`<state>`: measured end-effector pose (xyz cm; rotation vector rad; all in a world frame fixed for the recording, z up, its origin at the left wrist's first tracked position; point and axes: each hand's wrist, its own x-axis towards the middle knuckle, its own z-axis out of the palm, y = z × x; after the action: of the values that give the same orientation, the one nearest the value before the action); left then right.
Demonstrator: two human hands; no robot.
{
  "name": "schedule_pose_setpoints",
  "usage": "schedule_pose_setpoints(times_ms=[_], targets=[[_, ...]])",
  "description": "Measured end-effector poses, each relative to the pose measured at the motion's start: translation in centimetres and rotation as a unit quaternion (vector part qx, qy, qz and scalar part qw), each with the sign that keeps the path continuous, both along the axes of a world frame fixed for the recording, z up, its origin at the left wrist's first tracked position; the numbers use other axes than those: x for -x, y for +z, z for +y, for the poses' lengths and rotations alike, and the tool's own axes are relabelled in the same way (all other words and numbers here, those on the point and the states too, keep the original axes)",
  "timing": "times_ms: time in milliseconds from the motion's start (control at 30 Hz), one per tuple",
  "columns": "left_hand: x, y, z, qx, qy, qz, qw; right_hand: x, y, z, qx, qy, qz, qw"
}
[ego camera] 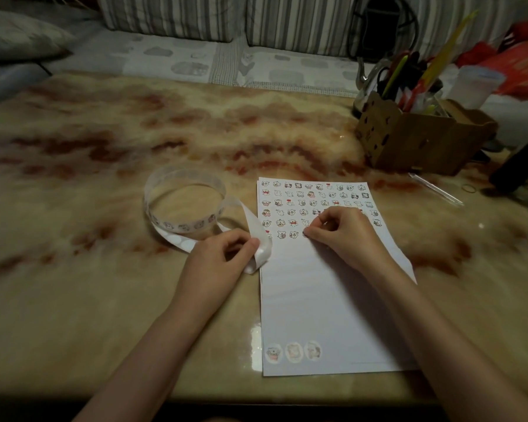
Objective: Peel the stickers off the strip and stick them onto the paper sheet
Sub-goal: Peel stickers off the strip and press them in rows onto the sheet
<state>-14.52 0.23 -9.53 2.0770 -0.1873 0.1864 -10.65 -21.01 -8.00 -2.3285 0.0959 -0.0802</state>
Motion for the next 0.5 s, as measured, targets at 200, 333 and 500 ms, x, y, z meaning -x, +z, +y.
schedule_pose_setpoints(times_ms=[200,333,500], targets=[[-0.03,-0.02,-0.02,-0.003,0.003,0.001,1.000,-0.06,-0.34,-0.01,0.006,-0.008,-0.011,1.000],[0.01,-0.06,0.01,-0.001,0.003,0.002,1.000,-0.23,-0.62,-0.39,0.006,-0.017,-0.025,1.000],[0.00,-0.03,-0.01,-0.002,0.006,0.005,1.000,-0.08,-0.58,-0.38,-0.017,-0.006,-0.006,1.000]])
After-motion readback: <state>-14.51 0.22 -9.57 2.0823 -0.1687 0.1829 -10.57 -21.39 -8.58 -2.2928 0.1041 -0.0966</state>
